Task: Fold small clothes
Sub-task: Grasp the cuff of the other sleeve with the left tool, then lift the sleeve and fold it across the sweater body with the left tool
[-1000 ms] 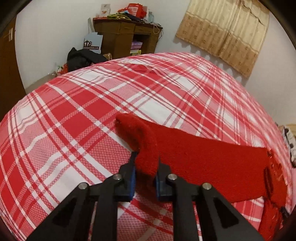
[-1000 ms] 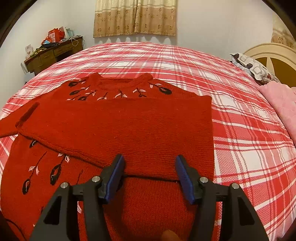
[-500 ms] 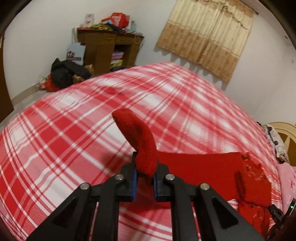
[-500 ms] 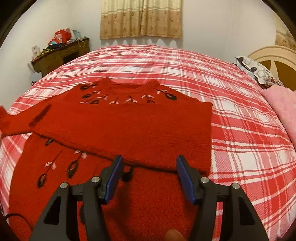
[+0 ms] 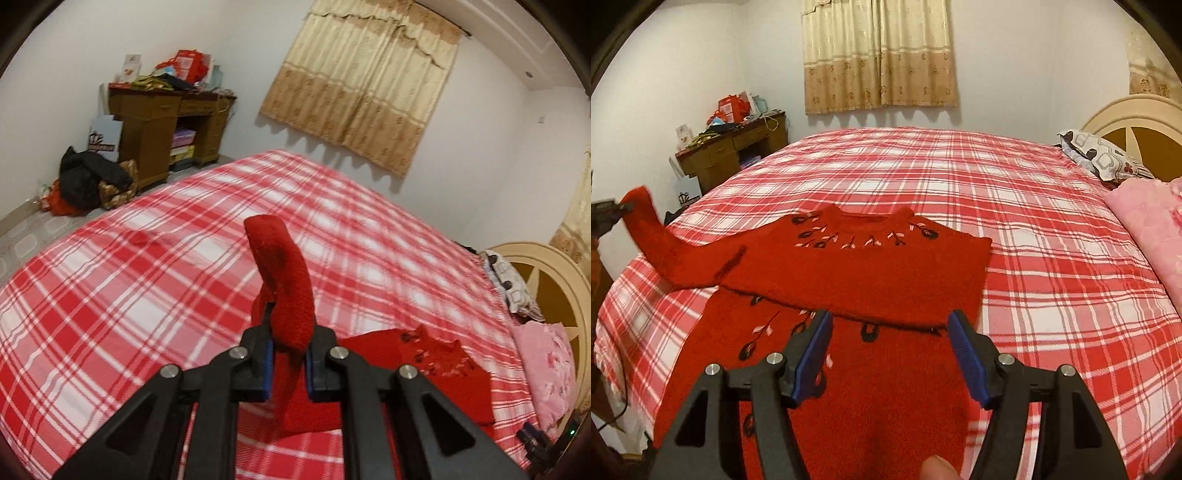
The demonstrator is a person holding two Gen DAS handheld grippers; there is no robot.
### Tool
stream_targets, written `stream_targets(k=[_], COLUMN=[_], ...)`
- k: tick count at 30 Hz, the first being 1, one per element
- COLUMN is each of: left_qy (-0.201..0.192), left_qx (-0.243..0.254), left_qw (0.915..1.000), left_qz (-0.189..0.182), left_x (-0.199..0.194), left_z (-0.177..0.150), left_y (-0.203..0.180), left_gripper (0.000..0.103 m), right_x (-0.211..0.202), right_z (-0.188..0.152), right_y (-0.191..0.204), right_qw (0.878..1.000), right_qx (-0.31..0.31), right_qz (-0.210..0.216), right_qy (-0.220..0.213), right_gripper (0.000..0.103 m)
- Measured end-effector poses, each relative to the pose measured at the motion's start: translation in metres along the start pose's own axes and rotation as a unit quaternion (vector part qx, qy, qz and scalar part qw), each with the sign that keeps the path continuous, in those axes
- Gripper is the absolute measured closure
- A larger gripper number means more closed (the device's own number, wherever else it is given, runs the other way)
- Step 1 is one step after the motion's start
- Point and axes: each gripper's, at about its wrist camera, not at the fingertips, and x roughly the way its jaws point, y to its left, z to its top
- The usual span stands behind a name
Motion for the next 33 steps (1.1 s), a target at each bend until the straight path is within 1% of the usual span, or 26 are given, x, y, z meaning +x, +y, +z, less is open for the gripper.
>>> stream_targets(k=[3, 6, 12, 18, 23, 33], left_qy=[-0.003, -0.01, -0.014, -0.003, 0.0, -0.019], left_qx=[0.003, 0.017, 0.024, 0.009, 0.008, 0.04], left_qw=[0.9999, 0.9993, 0.998, 0.9958, 0.9939, 0.9873], left_qz=[-0.015, -0.03, -0.058, -0.091, -0.11, -0.153], left_x=[0.001, 0.0, 0.004, 0.012, 0.016, 0.007], left_z=[0.006, 0.011, 0.017, 0.02, 0.022, 0.034], left_y=[-0.016, -0.036, -0.068, -0.094, -0.12, -0.184], left_gripper=[0.091, 0.091, 0.091, 0.091, 0.091, 0.091], right_x=[-0.011, -0.022, -0.034, -0.032, -0.026, -0.02], right_z=[-0.005, -0.009, -0.014, -0.023, -0.033, -0.049], right_y=[0.0, -0.002, -0.01, -0.016, -0.02, -0.026], right_qw=[1.0, 1.0, 0.999, 0.999, 0.999, 0.998], right_qx=[-0.002, 0.002, 0.021, 0.026, 0.035, 0.052], right_qz=[0.004, 0.012, 0.027, 0.026, 0.029, 0.039], right_qy=[-0.004, -0.01, -0.021, -0.011, 0.0, 0.007], right_gripper=[0.037, 0.037, 0.037, 0.036, 0.036, 0.036])
